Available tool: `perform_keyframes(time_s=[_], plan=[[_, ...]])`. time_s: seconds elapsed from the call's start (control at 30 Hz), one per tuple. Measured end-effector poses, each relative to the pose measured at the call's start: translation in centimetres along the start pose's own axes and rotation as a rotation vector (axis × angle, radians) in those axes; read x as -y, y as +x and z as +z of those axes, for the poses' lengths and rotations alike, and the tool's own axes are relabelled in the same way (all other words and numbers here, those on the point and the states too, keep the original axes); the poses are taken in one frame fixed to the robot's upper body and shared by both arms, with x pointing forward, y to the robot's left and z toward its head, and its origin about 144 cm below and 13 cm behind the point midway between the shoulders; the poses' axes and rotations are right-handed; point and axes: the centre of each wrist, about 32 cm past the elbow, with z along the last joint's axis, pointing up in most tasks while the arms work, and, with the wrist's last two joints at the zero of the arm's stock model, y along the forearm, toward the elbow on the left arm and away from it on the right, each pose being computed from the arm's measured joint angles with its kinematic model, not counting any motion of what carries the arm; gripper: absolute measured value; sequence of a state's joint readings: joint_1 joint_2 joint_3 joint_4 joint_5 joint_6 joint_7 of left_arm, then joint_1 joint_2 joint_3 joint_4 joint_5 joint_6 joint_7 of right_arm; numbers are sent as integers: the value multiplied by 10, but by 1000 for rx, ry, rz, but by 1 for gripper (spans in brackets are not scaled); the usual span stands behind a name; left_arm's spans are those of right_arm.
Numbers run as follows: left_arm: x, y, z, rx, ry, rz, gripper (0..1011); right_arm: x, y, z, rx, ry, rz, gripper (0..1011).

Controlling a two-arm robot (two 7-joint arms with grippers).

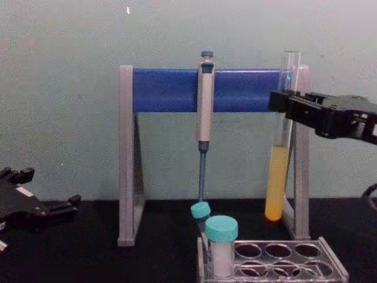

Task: Pick up the test tube from the test tube rack, shake it, then place it back into the test tube rack.

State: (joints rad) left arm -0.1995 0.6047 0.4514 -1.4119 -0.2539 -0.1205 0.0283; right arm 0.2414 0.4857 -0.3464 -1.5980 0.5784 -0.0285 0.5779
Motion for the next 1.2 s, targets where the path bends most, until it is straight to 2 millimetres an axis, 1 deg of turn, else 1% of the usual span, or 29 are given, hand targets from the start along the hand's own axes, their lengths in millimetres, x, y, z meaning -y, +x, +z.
perform_keyframes(time_s=[0.1, 0.3, 0.4, 0.57, 0.77, 0.97, 1.2], plan=[[0, 0, 0, 0, 0, 0, 1002, 4, 2, 2, -13, -4, 37, 232], [0, 0, 0, 0, 0, 0, 1001, 20, 10, 7, -14, -52, 96, 232], [0, 0, 0, 0, 0, 0, 1001, 27, 12, 11, 12, -76, 84, 232], [0, 0, 0, 0, 0, 0, 1001, 33, 13, 14, 70, -100, 31, 230], [0, 0, 0, 0, 0, 0, 1001, 30, 10, 14, 120, -99, -39, 232], [0, 0, 0, 0, 0, 0, 1001, 17, 5, 8, 126, -51, -117, 232], [0, 0, 0, 0, 0, 0, 1001, 7, 3, 4, 79, -13, -92, 232]])
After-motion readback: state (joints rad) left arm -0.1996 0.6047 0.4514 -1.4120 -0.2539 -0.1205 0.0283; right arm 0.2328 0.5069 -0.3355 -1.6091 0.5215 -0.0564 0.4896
